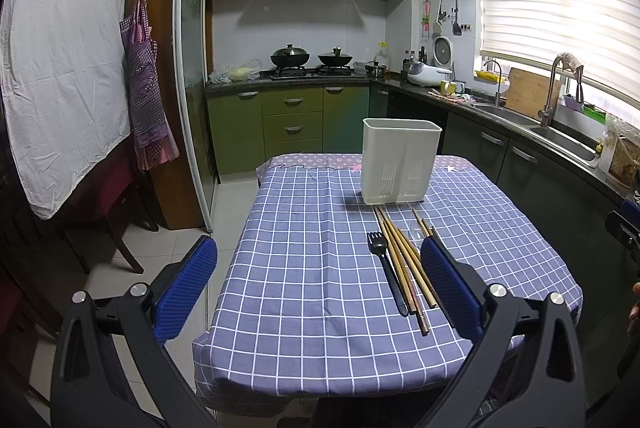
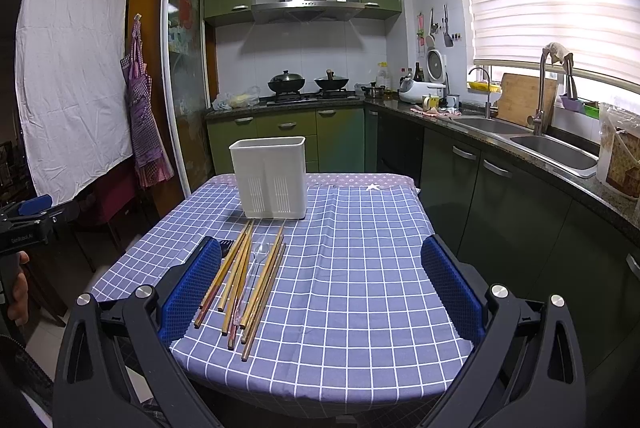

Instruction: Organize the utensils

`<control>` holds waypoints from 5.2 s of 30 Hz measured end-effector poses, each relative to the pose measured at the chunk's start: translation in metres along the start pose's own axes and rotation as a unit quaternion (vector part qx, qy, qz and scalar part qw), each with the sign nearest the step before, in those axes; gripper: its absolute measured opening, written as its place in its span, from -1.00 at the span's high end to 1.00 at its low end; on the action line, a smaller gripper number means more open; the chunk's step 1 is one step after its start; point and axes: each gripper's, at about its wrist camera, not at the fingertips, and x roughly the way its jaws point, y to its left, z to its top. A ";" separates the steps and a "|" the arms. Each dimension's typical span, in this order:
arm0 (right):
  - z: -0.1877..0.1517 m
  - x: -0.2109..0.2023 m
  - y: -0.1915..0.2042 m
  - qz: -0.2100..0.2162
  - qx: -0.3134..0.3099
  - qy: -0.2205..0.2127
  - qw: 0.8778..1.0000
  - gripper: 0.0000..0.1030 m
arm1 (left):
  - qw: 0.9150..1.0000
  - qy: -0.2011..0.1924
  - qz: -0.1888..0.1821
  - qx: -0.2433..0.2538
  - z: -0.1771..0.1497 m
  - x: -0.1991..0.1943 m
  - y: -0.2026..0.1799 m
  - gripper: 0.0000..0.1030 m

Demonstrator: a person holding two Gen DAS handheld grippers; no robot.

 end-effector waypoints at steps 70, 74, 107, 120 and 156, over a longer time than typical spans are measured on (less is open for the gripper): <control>0.001 0.239 -0.023 0.072 0.007 0.344 0.936 -0.49 | 0.913 0.406 -0.043 -0.018 -0.012 0.278 -0.065 -0.36; 0.000 0.239 -0.024 0.081 0.008 0.345 0.935 -0.40 | 0.911 0.411 -0.025 -0.013 -0.012 0.291 -0.070 -0.15; 0.009 0.313 0.067 0.132 -0.031 0.457 0.879 0.30 | 0.933 0.357 -0.035 -0.004 0.021 0.267 -0.024 0.82; -0.009 0.355 0.094 0.088 -0.045 0.499 0.861 0.72 | 0.946 0.322 -0.046 0.002 0.022 0.244 -0.007 0.82; 0.077 0.257 0.033 0.222 0.071 0.273 0.933 0.81 | 0.989 0.032 -0.139 -0.042 0.200 0.235 -0.061 0.82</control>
